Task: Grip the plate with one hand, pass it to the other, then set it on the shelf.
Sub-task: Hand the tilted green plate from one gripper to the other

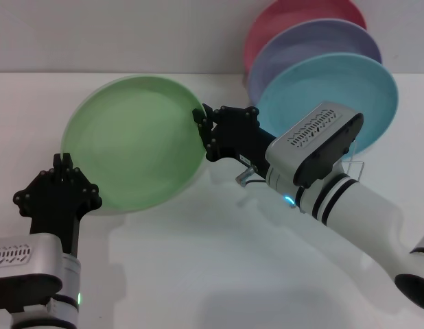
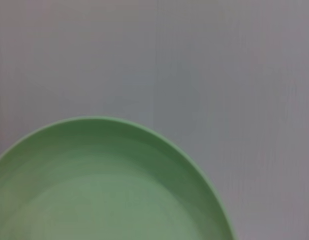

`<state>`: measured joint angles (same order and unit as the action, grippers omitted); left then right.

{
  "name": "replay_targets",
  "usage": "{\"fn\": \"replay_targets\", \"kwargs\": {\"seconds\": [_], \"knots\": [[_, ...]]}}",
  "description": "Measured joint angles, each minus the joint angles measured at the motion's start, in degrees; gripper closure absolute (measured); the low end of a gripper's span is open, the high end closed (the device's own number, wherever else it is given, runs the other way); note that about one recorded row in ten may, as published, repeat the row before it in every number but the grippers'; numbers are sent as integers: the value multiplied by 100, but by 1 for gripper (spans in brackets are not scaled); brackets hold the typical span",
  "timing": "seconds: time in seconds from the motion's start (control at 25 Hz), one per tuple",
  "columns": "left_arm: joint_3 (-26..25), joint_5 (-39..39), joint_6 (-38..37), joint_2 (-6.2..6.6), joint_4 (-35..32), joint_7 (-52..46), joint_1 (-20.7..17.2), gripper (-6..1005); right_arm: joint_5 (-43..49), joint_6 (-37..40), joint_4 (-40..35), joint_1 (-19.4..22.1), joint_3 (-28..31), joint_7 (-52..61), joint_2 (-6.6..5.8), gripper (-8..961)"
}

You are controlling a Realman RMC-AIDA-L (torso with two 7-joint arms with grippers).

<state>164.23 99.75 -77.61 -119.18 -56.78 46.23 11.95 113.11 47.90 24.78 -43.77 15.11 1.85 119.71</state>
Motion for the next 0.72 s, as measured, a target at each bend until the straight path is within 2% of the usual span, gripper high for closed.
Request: {"fn": "replay_targets", "kwargs": {"seconds": [0.72], "knots": [[3, 1, 0, 1, 0, -9, -9, 902, 0, 0, 0, 0, 0, 0, 0, 867]]}}
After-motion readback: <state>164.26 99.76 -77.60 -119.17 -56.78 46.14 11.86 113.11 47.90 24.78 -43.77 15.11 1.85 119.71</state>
